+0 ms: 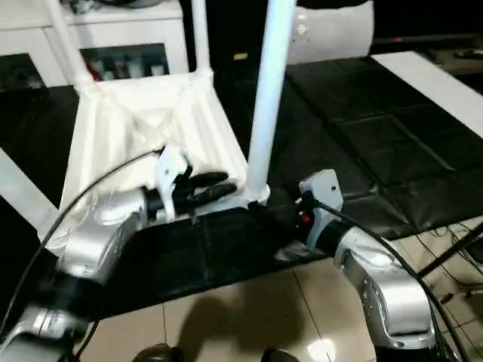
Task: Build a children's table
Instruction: Rotate leg to tighten, then rotate table base
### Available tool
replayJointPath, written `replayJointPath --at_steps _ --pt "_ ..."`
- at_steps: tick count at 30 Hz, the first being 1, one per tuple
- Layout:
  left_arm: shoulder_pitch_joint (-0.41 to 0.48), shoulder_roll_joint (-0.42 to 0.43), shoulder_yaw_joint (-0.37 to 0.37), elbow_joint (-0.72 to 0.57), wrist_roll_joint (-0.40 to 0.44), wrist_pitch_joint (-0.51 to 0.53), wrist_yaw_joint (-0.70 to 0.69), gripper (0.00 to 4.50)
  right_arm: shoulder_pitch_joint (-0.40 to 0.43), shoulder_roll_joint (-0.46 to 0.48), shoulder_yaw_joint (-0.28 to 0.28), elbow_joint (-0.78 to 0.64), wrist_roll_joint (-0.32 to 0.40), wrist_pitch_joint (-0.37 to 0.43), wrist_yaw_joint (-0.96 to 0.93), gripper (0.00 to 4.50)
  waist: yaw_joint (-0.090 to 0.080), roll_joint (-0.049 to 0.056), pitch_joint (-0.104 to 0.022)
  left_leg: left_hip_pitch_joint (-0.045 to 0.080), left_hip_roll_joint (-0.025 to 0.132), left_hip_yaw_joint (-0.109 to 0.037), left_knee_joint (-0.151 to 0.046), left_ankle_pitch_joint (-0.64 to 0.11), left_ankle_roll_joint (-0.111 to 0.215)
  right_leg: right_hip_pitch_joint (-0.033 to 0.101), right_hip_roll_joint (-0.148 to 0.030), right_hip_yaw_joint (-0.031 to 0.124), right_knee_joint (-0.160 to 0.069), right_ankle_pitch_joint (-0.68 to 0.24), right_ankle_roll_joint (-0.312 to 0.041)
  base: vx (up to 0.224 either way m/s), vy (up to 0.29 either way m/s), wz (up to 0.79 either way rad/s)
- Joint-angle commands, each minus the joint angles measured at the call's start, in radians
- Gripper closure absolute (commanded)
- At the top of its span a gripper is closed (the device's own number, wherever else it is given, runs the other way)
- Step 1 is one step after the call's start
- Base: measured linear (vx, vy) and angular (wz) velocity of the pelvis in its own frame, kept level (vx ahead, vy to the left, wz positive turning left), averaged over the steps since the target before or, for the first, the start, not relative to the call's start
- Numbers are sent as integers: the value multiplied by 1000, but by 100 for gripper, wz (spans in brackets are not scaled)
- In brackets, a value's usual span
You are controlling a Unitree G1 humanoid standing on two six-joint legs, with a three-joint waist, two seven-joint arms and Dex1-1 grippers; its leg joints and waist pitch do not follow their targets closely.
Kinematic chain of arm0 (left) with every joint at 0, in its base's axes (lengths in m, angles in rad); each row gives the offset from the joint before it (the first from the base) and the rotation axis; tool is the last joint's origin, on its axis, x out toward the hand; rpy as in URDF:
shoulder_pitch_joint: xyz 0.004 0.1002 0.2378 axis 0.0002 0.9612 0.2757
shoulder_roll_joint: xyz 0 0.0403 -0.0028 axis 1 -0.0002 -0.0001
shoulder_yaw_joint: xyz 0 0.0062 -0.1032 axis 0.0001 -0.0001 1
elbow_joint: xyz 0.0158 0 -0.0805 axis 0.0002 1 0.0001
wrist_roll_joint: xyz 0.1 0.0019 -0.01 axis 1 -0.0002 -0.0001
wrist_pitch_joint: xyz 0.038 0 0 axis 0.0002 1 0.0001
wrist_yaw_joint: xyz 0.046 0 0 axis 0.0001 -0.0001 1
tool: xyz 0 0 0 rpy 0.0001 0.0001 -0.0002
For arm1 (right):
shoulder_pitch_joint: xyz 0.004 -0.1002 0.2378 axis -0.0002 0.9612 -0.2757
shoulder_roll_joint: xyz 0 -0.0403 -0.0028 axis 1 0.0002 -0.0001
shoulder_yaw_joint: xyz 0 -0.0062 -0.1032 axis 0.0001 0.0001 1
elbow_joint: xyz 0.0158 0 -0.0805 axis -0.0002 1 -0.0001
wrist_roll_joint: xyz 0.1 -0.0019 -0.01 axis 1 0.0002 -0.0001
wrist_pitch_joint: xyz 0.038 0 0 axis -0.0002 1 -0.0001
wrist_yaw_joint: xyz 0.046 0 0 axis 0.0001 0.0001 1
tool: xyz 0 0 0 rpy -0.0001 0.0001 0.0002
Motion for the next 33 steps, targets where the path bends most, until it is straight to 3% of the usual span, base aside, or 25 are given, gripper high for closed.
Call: replayJointPath --at_steps 1,2,4,5,6,7,8,9,10,11,12,13,14,15,16,17,18,19,21,22,23,25,28,31,33 --pt "37 -16 15 -98 33 24 85 275 -3 6 25 14 -18 -22 -13 0 -1 -18 -58 -38 22 -52 -107 -504 -2 87 -35 -31 -85 -740 18 -57 -15 29" --pt "71 -43 30 -140 76 29 157 267 -14 7 44 51 -43 -60 -12 0 -7 31 -58 -34 78 -120 -185 -747 -64 103 17 5 49 -406 -67 -43 -58 54" --pt "99 -65 43 -179 105 72 223 242 -29 -3 69 108 -79 -107 -5 0 -24 26 -44 -13 92 -162 -214 -862 -85 83 39 13 88 -250 -113 -41 -86 60" --pt "118 -83 56 -208 104 136 271 235 -40 -7 77 149 -94 -129 -1 0 11 5 -39 -35 104 -161 -237 -888 -58 91 65 53 173 -305 -132 -29 -191 84" --pt "130 -85 58 -223 104 135 296 231 -44 -7 76 166 -81 -124 12 0 22 -10 -40 -44 87 -146 -221 -815 -30 84 63 85 173 -357 -138 -29 -191 84" --pt "137 -85 59 -231 104 128 311 221 -46 -6 74 174 -69 -119 23 0 18 -85 -36 54 -70 -47 102 -468 -29 -64 -13 86 -102 -911 -146 14 -244 100" --pt "145 -90 63 -242 100 130 326 210 -47 -13 75 178 -66 -114 30 0 16 -57 -29 35 -83 -50 218 -161 26 -67 -80 103 -153 -1245 -96 1 -203 75" --pt "156 -86 60 -260 109 140 339 201 -42 -15 71 175 -70 -132 22 0 21 -69 -28 -17 -76 -55 221 -123 26 -9 -109 120 -146 -1265 -15 1 -203 75" --pt "164 -78 54 -272 124 156 344 196 -38 -12 64 174 -71 -166 20 0 28 -74 -34 -19 -63 -62 212 -134 22 19 -133 126 -127 -1248 35 9 -122 56" --pt "180 -71 44 -291 143 161 353 189 -36 -20 67 170 -60 -182 56 0 66 -60 -61 3 -17 -82 138 -171 76 80 -193 157 -80 -898 -76 -31 -89 85" --pt "186 -68 40 -298 150 158 356 189 -35 -22 68 169 -54 -184 68 0 63 -48 -70 53 -12 -64 91 -162 69 64 -134 196 -78 -794 -112 -31 -89 85" --pt "194 -70 37 -310 156 161 361 189 -35 -26 71 173 -52 -187 74 0 60 -40 -51 74 22 -51 5 -163 110 59 -53 131 -47 -556 -206 -115 -87 65" --pt "201 -71 40 -329 146 180 368 178 -38 -16 66 180 -61 -200 42 0 34 -27 -32 103 53 -43 -38 -346 114 38 -11 79 -53 -544 -208 -104 -50 28" --pt "203 -70 42 -338 139 189 371 178 -41 -10 63 186 -63 -208 29 0 33 -16 -33 126 64 -40 -43 -456 81 33 -13 73 -62 -546 -201 -104 -50 28" --pt "204 -67 43 -344 134 199 372 178 -45 -5 61 185 -67 -196 12 0 24 -15 -28 135 69 -39 -50 -544 47 30 -8 67 -70 -540 -183 -78 1 26" --pt "205 -62 43 -349 129 205 369 178 -53 1 59 188 -67 -186 -4 0 13 -6 -19 142 75 -40 -82 -729 -25 47 -4 45 -84 -548 -97 0 0 0" --pt "207 -53 43 -352 129 210 364 178 -63 12 52 187 -62 -168 -23 0 10 -4 -20 138 71 -42 -87 -751 -30 57 -7 40 -85 -562 -74 0 0 0" --pt "208 -45 44 -355 127 219 361 178 -71 18 49 185 -61 -152 -41 0 6 -4 -24 126 69 -45 -96 -764 -34 79 -17 37 -84 -583 -47 0 0 0" --pt "210 -36 46 -357 127 227 361 168 -78 20 52 181 -67 -149 -50 0 -7 -6 -31 99 64 -56 -101 -717 -40 104 -39 50 -76 -606 -26 0 0 0" --pt "212 -24 50 -358 129 229 362 158 -84 20 61 178 -73 -164 -41 0 -7 1 -30 98 61 -58 -100 -704 -44 101 -46 53 -86 -631 -25 0 0 0" --pt "212 -21 52 -358 129 230 363 158 -86 20 65 177 -76 -172 -37 0 -15 -15 -34 102 39 -49 -72 -581 -26 85 -67 59 -116 -726 -17 0 0 0" --pt "214 -14 84 -371 133 261 392 133 -107 25 74 205 -96 -232 -36 0 -22 -15 -34 87 37 -48 -64 -489 -5 90 -73 54 -122 -756 -14 0 0 0" --pt "230 -4 107 -404 111 292 390 119 -132 35 71 215 -79 -223 -42 0 -37 -11 -36 87 47 -54 -73 -509 0 88 -58 48 -113 -667 -31 0 0 0" --pt "263 21 117 -457 77 319 358 111 -172 36 80 237 -80 -109 -77 0 -40 -12 -38 77 54 -57 -82 -489 -1 92 -56 62 -89 -562 -90 0 0 0" --pt "263 28 131 -473 60 325 356 111 -189 31 86 262 -90 -126 -67 0 -31 -8 -42 87 51 -43 -76 -441 -4 79 -57 76 -84 -509 -131 0 0 0"
